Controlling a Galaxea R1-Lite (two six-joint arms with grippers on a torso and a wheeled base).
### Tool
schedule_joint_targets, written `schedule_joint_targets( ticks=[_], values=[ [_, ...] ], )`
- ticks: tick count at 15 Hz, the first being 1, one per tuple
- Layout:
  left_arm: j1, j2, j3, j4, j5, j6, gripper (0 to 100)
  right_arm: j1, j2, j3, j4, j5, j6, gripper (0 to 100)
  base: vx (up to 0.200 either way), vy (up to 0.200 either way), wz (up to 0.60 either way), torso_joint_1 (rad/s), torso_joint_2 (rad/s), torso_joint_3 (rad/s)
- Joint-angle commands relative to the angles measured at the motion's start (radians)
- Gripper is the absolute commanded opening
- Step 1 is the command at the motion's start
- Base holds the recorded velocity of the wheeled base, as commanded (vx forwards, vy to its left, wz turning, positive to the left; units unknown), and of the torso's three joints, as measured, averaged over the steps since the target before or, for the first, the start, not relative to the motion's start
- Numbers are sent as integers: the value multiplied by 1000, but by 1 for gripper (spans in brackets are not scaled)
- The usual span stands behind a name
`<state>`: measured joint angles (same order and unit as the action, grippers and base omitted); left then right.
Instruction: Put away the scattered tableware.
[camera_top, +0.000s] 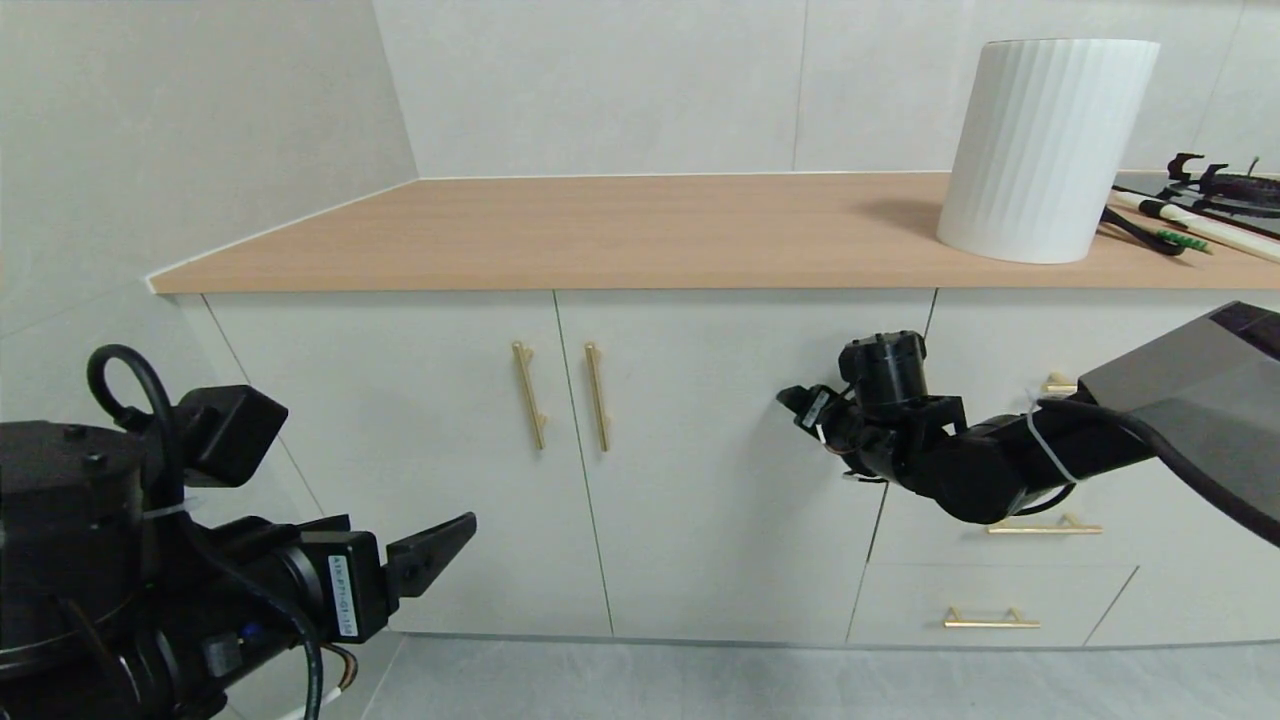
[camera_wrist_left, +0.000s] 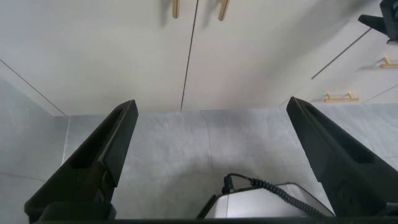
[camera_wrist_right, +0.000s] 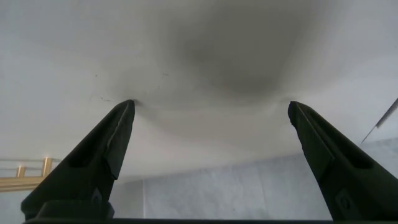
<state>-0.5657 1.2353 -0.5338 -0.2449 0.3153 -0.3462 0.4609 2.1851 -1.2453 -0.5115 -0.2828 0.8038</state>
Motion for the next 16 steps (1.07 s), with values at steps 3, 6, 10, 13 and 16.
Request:
schedule_joint_targets(
  ticks=[3,6,10,13,16],
  values=[
    [1,-27,0,-1,-2,-4,100,4,-261,196,-5,45,-92,100,0,0,0,0,0,0],
    [6,-116,28,1,-1,-4,100,-8,-636,455,-35,37,-296,100,0,0,0,0,0,0],
    [12,-398,166,9,1,38,100,-133,-1183,753,16,48,-520,100,0,0,0,0,0,0],
    [115,-637,265,26,2,187,100,-232,-1538,865,137,80,-644,100,0,0,0,0,0,0],
    [257,-981,250,226,-5,352,100,-248,-1950,863,559,82,-686,100,0,0,0,0,0,0]
  ],
)
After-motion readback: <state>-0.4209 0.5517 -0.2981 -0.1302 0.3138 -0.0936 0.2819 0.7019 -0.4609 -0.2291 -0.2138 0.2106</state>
